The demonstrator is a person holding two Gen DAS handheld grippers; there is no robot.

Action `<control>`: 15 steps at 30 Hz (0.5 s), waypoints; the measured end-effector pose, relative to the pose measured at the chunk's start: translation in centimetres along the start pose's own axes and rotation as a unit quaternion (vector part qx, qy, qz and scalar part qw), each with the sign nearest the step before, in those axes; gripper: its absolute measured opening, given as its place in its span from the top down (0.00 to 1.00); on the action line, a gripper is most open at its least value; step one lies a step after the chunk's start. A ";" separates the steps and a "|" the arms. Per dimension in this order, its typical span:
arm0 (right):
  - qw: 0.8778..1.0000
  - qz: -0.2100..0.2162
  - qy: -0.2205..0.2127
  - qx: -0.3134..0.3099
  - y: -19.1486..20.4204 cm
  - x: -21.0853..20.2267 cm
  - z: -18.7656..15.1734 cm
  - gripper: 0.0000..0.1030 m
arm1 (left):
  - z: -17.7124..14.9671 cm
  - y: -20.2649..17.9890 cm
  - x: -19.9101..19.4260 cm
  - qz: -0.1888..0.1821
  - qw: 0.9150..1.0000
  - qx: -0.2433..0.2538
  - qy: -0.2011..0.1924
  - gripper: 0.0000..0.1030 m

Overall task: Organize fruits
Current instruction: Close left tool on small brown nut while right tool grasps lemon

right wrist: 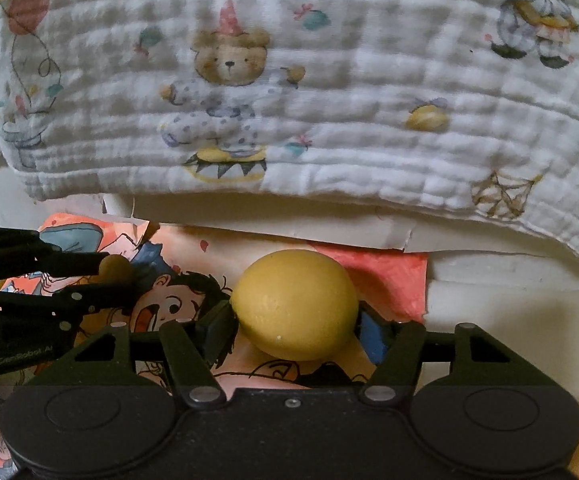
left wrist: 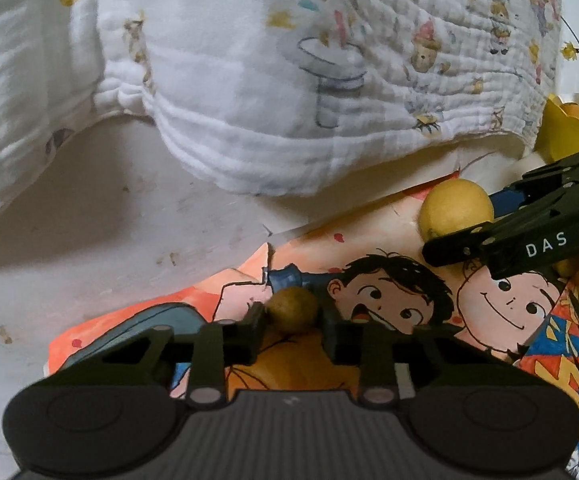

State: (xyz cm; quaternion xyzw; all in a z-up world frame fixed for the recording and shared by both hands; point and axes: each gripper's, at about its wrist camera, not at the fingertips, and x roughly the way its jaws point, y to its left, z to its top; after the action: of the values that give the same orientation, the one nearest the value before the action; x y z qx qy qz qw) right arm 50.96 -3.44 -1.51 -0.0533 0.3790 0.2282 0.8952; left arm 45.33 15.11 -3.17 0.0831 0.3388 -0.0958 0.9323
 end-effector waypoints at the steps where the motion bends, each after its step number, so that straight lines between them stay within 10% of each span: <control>1: 1.000 0.000 -0.001 0.000 0.0 0.0 0.0 0.35 | 0.0 -0.1 0.0 0.002 1.000 0.001 0.000 0.69; 15: 0.999 0.029 -0.005 0.032 -1.0 -2.2 -1.1 0.38 | 0.1 -2.4 -3.9 -0.019 1.000 0.021 -0.011 0.69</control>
State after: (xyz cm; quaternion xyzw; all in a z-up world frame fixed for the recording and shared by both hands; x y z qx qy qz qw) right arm 49.34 -5.44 -0.76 -0.0126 0.3833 0.2420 0.8913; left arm 41.95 13.21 -0.77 0.0947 0.3277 -0.1215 0.9321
